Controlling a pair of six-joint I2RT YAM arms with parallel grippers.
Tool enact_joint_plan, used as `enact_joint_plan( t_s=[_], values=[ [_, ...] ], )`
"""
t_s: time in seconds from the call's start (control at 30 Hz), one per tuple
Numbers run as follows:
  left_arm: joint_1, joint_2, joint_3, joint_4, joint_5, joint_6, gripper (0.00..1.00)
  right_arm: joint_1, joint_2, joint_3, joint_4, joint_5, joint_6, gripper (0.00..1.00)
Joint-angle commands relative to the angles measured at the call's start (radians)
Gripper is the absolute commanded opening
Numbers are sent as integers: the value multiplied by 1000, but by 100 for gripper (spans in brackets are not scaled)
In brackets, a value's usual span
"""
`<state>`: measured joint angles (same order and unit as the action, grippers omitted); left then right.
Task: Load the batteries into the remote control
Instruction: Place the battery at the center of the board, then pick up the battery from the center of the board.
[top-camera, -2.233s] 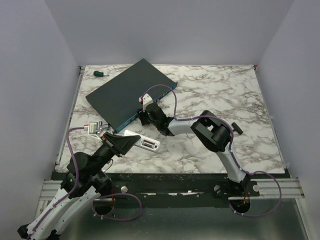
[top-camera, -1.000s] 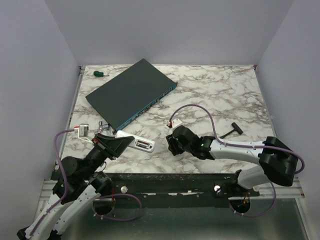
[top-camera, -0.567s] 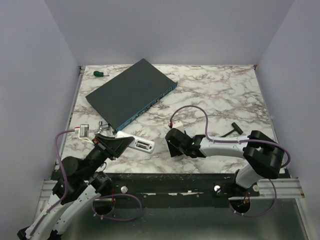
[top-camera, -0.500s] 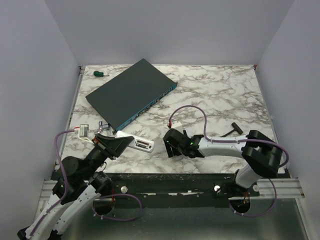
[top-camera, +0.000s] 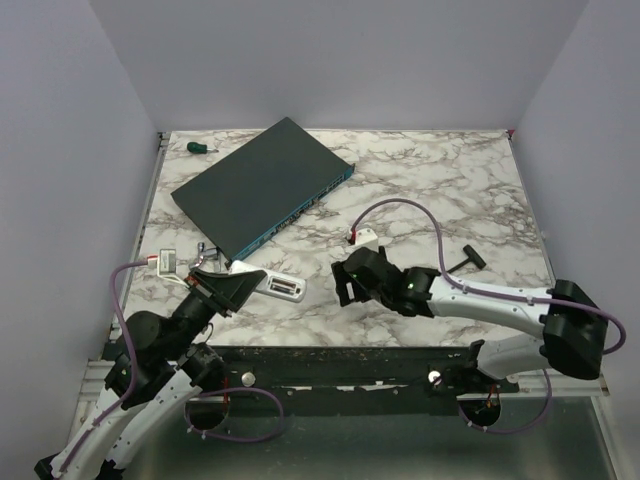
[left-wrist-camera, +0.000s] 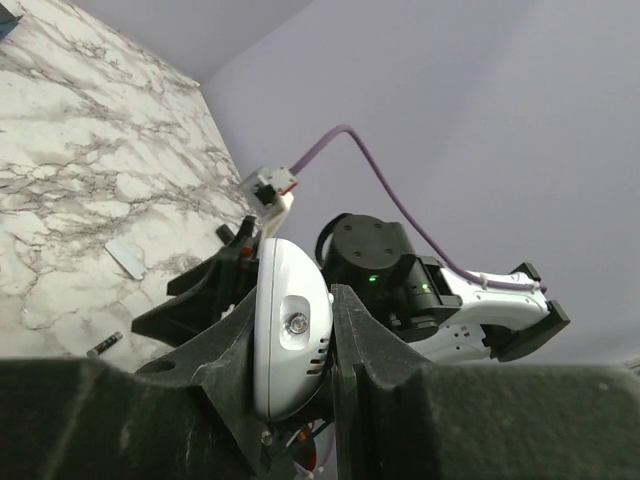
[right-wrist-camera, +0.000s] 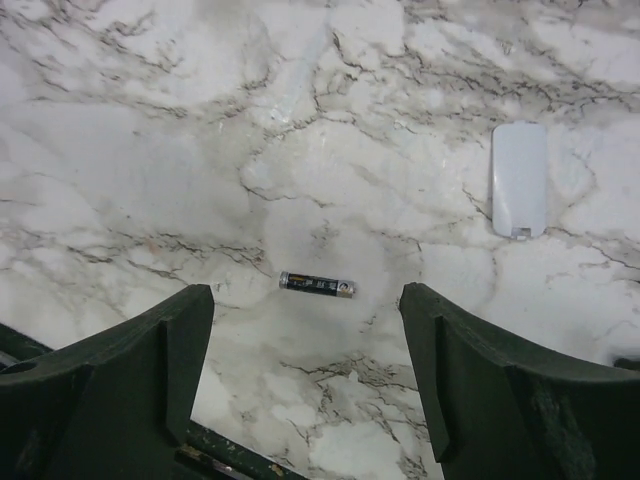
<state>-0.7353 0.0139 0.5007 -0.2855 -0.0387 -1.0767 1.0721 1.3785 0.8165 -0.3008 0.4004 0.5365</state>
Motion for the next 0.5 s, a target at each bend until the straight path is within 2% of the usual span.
enact_joint_plan(
  t_s=[0.0,0.13,0.33,0.47],
  values=[
    [2,-98,-6,-15,-38,28,0,-17,-94,-16,-21,-28,-108,82],
    [3,-98,-45,-3,-39,35,0,-29,-167,-61,17,-111,-291,82],
    [2,-122,-172,116,-20,-6,0,-85,-279,-114,52,-272,-566,82],
    [2,-125,-216,147,6,-8,0,-90,-305,-96,38,-283,-630,83]
  ],
)
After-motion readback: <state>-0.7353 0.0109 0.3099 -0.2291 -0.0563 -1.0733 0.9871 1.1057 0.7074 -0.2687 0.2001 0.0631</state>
